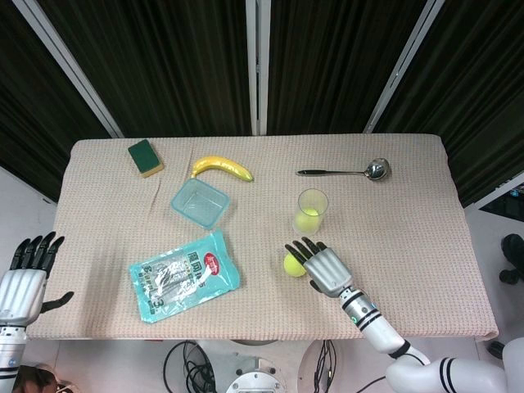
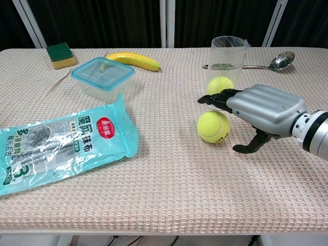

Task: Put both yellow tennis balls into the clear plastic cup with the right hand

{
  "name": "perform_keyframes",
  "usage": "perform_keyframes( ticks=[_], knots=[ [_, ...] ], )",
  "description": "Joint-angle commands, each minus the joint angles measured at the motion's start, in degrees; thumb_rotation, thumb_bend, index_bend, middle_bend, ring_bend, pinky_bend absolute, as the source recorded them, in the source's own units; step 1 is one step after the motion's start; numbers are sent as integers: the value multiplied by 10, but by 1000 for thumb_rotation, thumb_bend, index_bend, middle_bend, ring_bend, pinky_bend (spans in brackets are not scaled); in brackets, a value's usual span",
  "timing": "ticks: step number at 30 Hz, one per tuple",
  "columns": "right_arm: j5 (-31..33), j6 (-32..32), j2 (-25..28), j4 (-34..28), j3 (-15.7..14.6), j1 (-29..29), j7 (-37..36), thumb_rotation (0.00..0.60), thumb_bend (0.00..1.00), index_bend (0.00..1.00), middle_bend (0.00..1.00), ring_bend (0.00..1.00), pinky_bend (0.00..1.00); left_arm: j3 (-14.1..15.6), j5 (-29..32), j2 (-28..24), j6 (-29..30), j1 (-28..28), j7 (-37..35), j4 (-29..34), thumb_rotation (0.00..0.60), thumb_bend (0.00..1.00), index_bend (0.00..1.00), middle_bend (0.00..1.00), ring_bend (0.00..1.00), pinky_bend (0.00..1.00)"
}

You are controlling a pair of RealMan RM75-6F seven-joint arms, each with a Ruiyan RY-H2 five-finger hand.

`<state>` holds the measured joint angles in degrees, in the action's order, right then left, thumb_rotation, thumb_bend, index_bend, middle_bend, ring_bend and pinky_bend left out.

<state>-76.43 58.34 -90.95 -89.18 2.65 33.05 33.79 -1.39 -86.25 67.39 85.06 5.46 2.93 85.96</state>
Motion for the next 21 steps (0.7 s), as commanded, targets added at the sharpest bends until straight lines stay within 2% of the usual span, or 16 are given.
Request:
perform_keyframes(
  ticks=[1,4,7,11,16,18,21],
  knots=[
    [1,0,-11,10,2,3,-1,600,189,95,193,185,395,-2,4,1,2,-2,-7,-7,600,0,0,0,0,0],
    [-1,1,-22,23,3,5,-8,600,206,139,230,220,434,0,4,2,1,-4,-8,-11,600,0,0,0,0,0],
    [-3,3,-35,36,3,5,-13,600,271,265,293,287,523,0,6,3,-1,-4,-6,-13,600,0,0,0,0,0],
    [-8,6,-47,52,2,7,-16,600,325,398,351,351,592,0,4,3,1,-5,-9,-14,600,0,0,0,0,0],
    [-40,38,-54,64,3,3,-34,600,361,650,551,520,729,1,2,3,2,-6,-11,-15,600,0,0,0,0,0],
    [-66,61,-45,56,3,0,-51,600,366,710,601,548,753,1,1,2,4,-7,-11,-15,600,0,0,0,0,0],
    [-103,100,-17,15,11,-3,-78,600,367,731,624,550,764,1,0,0,5,-8,-13,-13,600,0,0,0,0,0]
  ],
)
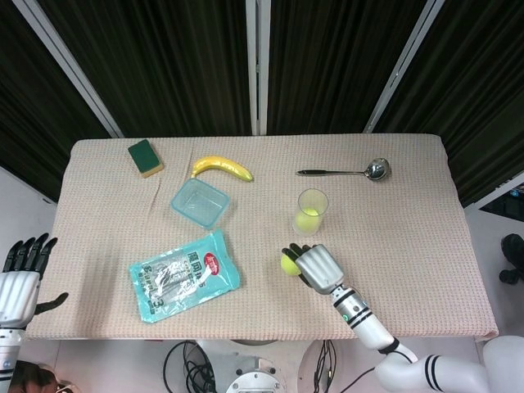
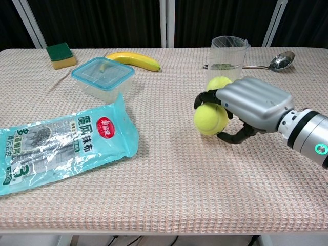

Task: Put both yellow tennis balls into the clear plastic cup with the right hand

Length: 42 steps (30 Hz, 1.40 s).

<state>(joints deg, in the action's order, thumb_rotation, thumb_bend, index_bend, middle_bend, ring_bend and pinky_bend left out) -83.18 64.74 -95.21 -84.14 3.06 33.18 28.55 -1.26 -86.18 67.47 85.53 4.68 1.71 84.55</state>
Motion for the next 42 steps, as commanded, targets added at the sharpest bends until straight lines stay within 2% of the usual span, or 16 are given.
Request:
perform_keyframes(
  ticks=[1,5,9,12,16,20,25,28,29,31,34,36,38,42],
  knots=[
    [-43,44,31,-44,9,-5,-28,600,367,735,625,550,764,0,-1,-1,0,0,-1,2,600,0,0,0,0,0],
    [-82,93,71,-105,34,-7,-33,600,367,742,626,551,764,1,-4,0,-1,1,1,4,600,0,0,0,0,0],
    [-71,122,92,-134,75,-10,-38,600,366,746,616,549,764,1,-6,0,0,2,2,6,600,0,0,0,0,0],
    [-49,128,97,-128,108,-4,-23,600,364,745,602,548,764,1,-8,-3,-2,2,-1,7,600,0,0,0,0,0],
    [-6,114,89,-91,137,9,-1,600,365,750,580,549,764,3,-11,-5,0,2,1,9,600,0,0,0,0,0],
    [31,97,78,-59,150,19,5,600,364,762,569,550,762,3,-12,-4,2,1,1,9,600,0,0,0,0,0],
    [54,88,63,-30,148,23,8,600,361,755,556,544,736,2,-10,-3,0,1,3,8,600,0,0,0,0,0],
    [62,85,57,-15,146,25,4,600,353,722,520,502,678,1,-10,-3,-2,3,3,8,600,0,0,0,0,0],
    [64,84,56,-12,145,26,1,600,347,693,495,465,648,1,-12,-3,-2,4,2,7,600,0,0,0,0,0],
    [72,72,55,-10,144,28,-12,600,326,566,424,366,578,1,-15,-2,-2,6,-2,5,600,0,0,0,0,0],
    [93,41,61,-13,144,34,-38,600,270,219,218,128,428,1,-16,-2,-1,6,-3,4,600,0,0,0,0,0],
    [106,21,68,-20,146,38,-50,600,219,69,104,33,340,0,-16,-2,0,6,-3,5,600,0,0,0,0,0],
    [120,5,76,-32,148,42,-61,600,164,0,19,0,272,0,-15,-3,0,5,-4,6,600,0,0,0,0,0],
    [111,13,82,-36,148,40,-83,600,60,0,0,0,228,2,-16,-3,-1,5,-5,6,600,0,0,0,0,0]
  ],
)
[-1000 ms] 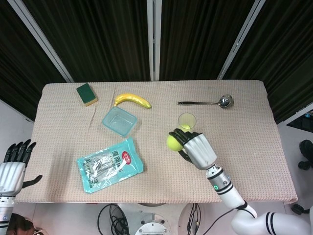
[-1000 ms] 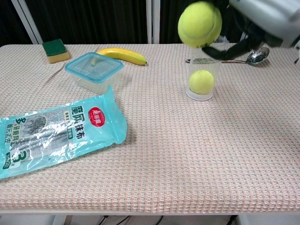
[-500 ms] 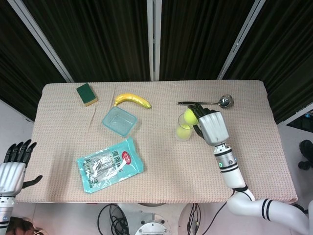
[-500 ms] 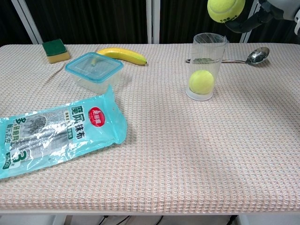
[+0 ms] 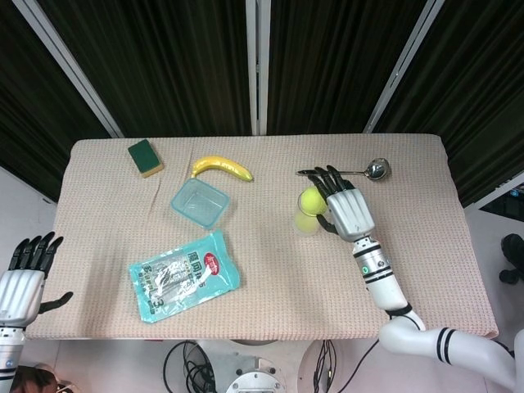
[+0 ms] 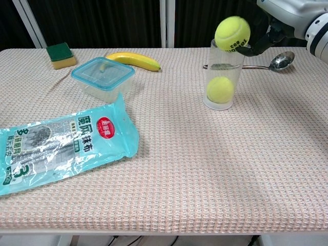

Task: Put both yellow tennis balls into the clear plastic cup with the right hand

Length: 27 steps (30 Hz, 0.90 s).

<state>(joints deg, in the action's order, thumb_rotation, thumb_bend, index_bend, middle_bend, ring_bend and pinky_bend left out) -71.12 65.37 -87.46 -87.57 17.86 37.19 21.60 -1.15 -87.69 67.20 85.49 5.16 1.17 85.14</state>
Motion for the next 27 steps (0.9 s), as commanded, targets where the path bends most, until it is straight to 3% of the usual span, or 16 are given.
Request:
perform_keyframes(
  ticks=[1,8,14,20,27],
  knots=[
    [-14,11,6,-1,-2,-2,-18,600,54,0,0,0,225,1,-1,0,0,0,0,0,600,0,0,0,0,0],
    [-75,87,48,-34,-33,-49,-55,600,65,0,0,0,168,0,-5,-2,6,-1,-2,3,600,0,0,0,0,0],
    [-145,200,106,-40,-108,-149,-64,600,120,0,0,0,84,0,-9,-3,10,-2,3,7,600,0,0,0,0,0],
    [-128,233,162,-12,-181,-244,-78,600,118,0,0,0,0,2,-21,-3,20,-2,6,8,600,0,0,0,0,0],
    [-110,272,168,29,-203,-318,-132,600,94,0,0,0,0,-2,-18,6,21,-1,9,-6,600,0,0,0,0,0]
  ],
)
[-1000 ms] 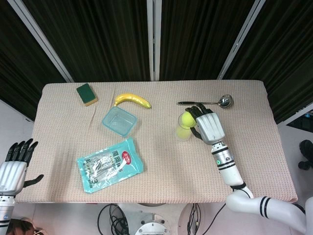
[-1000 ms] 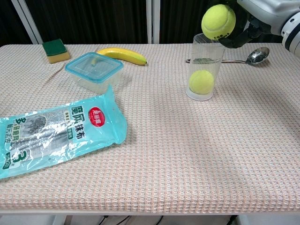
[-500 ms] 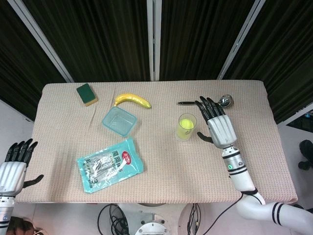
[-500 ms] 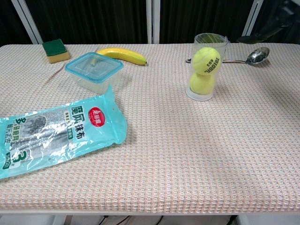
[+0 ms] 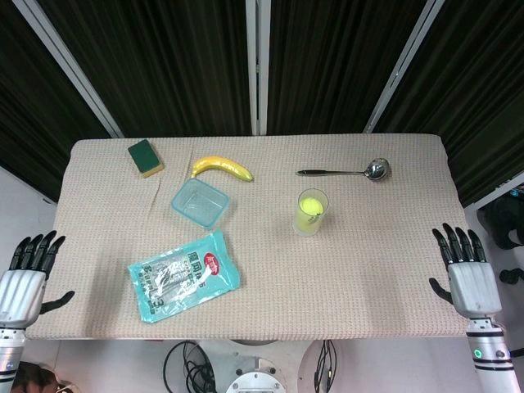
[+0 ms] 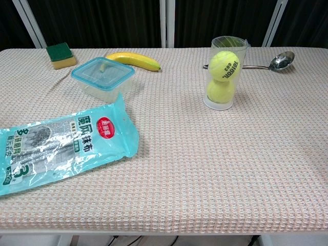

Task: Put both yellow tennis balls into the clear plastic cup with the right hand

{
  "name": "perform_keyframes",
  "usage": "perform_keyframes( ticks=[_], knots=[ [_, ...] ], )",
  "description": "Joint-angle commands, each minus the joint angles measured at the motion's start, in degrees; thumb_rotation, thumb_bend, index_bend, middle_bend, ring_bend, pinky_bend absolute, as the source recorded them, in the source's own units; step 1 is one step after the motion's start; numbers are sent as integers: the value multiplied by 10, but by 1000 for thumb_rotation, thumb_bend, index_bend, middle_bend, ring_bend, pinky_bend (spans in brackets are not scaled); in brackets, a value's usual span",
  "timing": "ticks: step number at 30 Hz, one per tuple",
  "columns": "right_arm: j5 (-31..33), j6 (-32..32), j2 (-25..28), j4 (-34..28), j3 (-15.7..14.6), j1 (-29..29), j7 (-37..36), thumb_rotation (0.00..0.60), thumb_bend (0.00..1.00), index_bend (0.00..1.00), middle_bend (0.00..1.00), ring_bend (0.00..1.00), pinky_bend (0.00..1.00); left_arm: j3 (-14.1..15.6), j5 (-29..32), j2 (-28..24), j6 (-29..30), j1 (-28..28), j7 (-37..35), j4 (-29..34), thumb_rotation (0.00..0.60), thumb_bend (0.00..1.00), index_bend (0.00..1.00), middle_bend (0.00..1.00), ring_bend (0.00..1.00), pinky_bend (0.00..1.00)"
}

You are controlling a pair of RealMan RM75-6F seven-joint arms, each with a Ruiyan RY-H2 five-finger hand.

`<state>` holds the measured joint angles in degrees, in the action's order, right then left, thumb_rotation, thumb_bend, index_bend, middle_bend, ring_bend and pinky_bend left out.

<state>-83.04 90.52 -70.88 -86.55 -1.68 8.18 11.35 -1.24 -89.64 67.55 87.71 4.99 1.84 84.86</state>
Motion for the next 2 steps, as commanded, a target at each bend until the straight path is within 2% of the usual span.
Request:
perform_keyframes(
  ticks=[1,2],
  knots=[
    [10,28,0,24,-5,-35,-35,600,94,0,0,0,0,-1,1,4,-2,1,3,-6,600,0,0,0,0,0],
    [11,34,-3,26,-3,-40,-37,600,94,0,0,0,0,-1,1,4,-3,2,3,-7,600,0,0,0,0,0]
  ],
)
